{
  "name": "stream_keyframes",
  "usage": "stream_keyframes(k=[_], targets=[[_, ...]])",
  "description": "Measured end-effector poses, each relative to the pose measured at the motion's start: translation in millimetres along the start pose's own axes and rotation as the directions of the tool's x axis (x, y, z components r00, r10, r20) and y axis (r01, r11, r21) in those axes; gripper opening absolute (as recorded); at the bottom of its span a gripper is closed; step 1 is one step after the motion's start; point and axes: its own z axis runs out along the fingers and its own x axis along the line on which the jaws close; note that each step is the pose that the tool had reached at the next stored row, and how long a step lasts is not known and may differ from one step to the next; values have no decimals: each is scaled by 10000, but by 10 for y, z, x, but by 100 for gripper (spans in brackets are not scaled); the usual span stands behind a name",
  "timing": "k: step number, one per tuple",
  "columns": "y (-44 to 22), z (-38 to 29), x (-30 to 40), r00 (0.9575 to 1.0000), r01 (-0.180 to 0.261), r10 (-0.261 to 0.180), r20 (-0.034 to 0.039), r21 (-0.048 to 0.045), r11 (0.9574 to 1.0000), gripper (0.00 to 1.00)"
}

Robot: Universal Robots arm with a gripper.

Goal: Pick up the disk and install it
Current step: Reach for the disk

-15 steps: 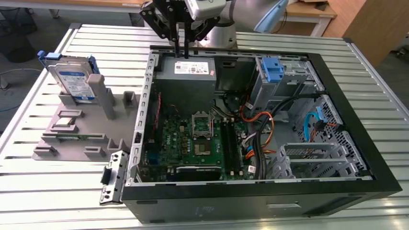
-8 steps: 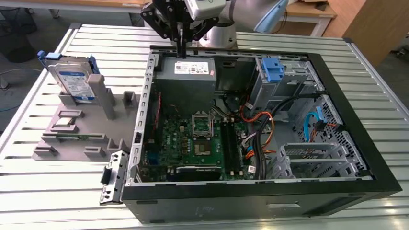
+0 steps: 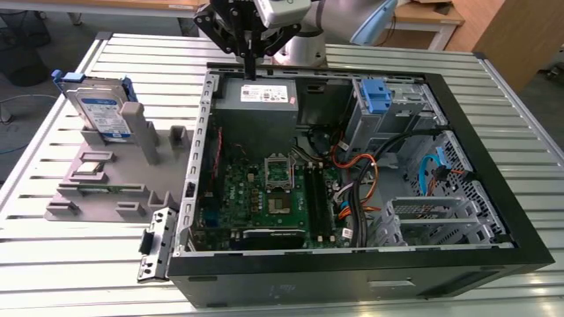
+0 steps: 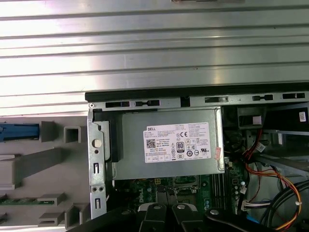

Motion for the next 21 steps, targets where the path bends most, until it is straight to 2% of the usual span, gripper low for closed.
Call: stream_keyframes(k=[8, 21], targets=[[-2, 1, 20, 10000, -2, 2, 1, -1, 10000, 11], [-26, 21, 329, 10000, 0, 0, 1, -1, 10000, 11]])
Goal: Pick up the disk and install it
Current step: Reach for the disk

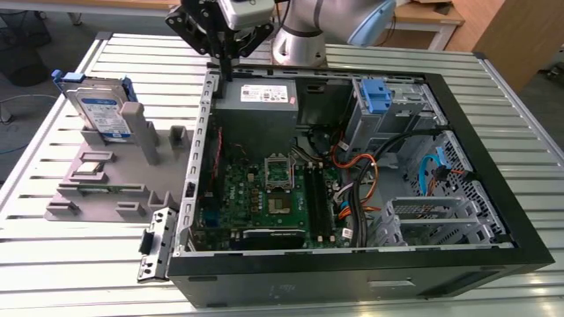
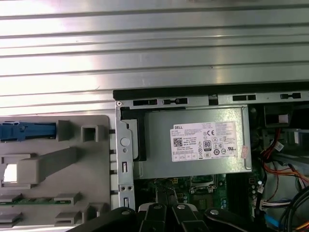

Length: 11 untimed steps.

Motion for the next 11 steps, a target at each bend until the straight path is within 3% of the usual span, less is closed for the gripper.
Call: stream_keyframes(k=[11], targets=[[-4, -1, 51, 10000, 0, 0, -1, 1, 10000, 11]])
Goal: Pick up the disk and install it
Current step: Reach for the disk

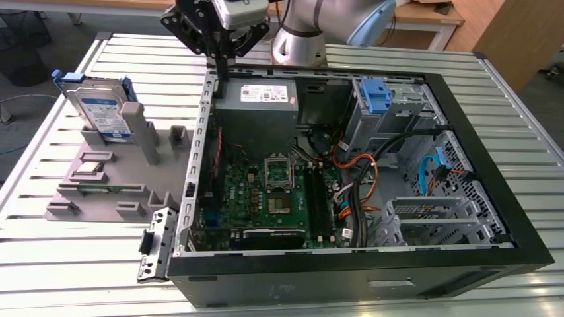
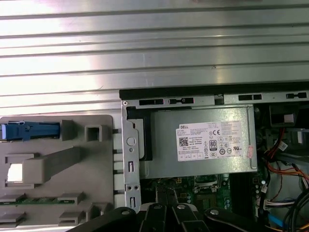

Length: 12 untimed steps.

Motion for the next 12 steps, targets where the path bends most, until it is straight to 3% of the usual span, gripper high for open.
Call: stream_keyframes(k=[12], targets=[[-8, -3, 112, 10000, 1, -1, 0, 0, 10000, 11]])
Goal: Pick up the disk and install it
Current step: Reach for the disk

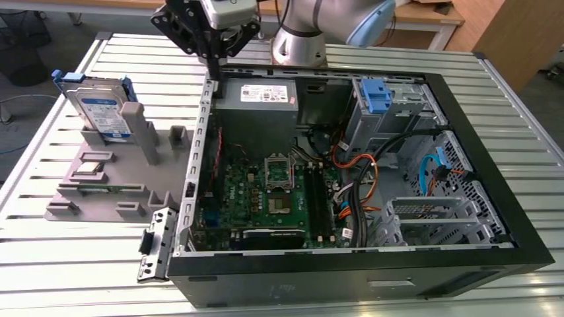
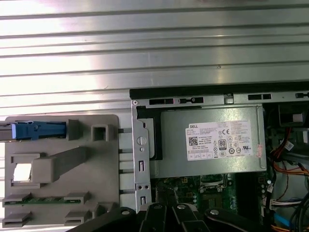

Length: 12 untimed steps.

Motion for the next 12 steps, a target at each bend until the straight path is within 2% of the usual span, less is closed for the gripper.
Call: stream_keyframes(k=[6, 12], targets=[[-5, -1, 62, 10000, -1, 1, 0, 0, 10000, 11], [-5, -1, 66, 10000, 0, 0, 0, 0, 10000, 11]])
